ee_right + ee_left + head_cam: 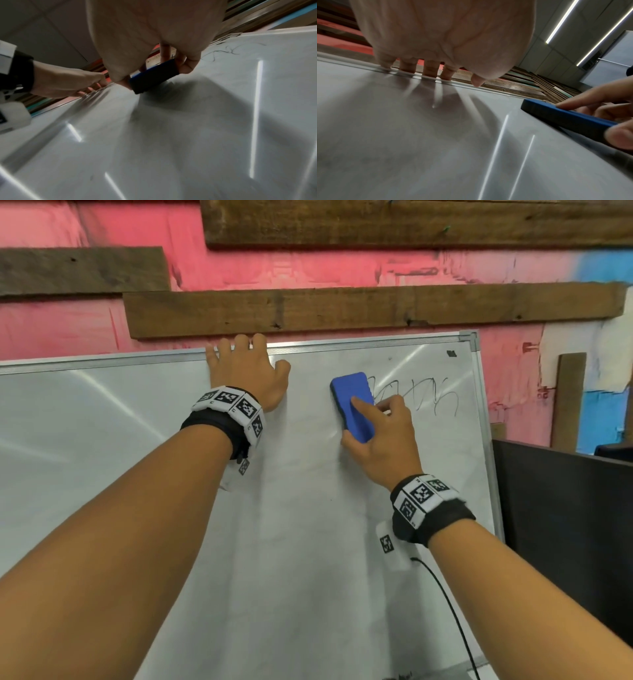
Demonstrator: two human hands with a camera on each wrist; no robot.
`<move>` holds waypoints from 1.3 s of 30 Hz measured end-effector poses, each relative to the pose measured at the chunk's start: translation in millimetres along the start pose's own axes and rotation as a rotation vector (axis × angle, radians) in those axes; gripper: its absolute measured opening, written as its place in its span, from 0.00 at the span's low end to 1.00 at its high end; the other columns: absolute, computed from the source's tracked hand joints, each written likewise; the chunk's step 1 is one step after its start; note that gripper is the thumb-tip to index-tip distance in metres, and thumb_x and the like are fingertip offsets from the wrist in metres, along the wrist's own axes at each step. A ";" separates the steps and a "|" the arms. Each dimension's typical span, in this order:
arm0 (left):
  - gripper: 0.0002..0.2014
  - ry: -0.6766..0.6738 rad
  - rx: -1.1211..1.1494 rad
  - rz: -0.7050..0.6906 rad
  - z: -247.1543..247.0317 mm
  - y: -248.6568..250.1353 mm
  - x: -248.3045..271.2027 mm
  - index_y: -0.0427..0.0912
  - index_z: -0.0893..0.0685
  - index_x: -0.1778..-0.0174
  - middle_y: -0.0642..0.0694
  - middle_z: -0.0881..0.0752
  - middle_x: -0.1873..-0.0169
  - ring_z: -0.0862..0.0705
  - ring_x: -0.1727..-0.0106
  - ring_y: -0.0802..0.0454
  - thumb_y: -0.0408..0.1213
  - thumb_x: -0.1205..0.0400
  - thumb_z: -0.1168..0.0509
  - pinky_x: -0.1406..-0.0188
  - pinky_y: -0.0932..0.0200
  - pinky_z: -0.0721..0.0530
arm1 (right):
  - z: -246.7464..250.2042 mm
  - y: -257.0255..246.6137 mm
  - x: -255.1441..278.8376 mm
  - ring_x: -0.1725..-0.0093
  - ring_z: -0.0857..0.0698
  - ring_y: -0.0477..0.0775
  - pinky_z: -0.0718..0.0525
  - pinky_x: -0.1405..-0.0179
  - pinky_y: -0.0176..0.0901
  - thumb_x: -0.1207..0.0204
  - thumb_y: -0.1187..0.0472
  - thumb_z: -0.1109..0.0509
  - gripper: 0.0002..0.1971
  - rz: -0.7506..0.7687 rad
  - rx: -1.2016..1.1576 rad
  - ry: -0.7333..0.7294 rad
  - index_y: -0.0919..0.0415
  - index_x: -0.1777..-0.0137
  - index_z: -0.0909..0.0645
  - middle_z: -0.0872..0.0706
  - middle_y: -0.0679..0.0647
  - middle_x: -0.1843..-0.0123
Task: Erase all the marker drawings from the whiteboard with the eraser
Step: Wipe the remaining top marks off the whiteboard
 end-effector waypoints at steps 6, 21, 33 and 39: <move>0.29 -0.031 -0.033 -0.010 -5.8 2.2 -1.7 0.54 0.28 0.27 0.34 0.25 0.31 0.32 0.27 0.28 0.61 0.20 0.54 0.21 0.27 0.44 | -0.8 17.7 51.8 0.45 0.25 0.55 0.19 0.49 0.45 0.29 0.51 0.21 0.28 0.032 -0.004 0.003 0.51 0.28 0.18 0.29 0.53 0.44; 0.34 -0.031 -0.007 0.020 -8.7 19.8 -0.9 0.39 0.28 0.26 0.35 0.25 0.27 0.33 0.23 0.31 0.60 0.19 0.51 0.19 0.27 0.46 | 20.2 45.7 39.3 0.44 0.26 0.55 0.21 0.43 0.44 0.28 0.53 0.20 0.29 -0.025 -0.022 0.030 0.50 0.26 0.19 0.31 0.50 0.44; 0.31 0.023 -0.017 0.007 -1.5 24.0 -2.8 0.39 0.27 0.29 0.33 0.23 0.31 0.29 0.28 0.29 0.60 0.18 0.48 0.21 0.28 0.41 | 38.9 54.2 2.4 0.43 0.25 0.56 0.26 0.44 0.40 0.27 0.52 0.22 0.28 -0.069 -0.005 0.084 0.51 0.26 0.20 0.31 0.50 0.45; 0.31 0.032 -0.031 0.013 -6.2 23.4 -2.5 0.41 0.27 0.28 0.33 0.24 0.31 0.31 0.28 0.28 0.62 0.18 0.50 0.21 0.26 0.43 | 42.3 77.5 40.4 0.44 0.24 0.55 0.19 0.42 0.45 0.30 0.54 0.20 0.29 -0.085 -0.024 0.072 0.51 0.27 0.19 0.31 0.49 0.45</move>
Point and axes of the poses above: each hand's wrist, its own x-axis away from the middle knuckle, its own z-axis out of the back of the hand, y = z × x, the point moved 9 cm from there along -x, towards the middle knuckle
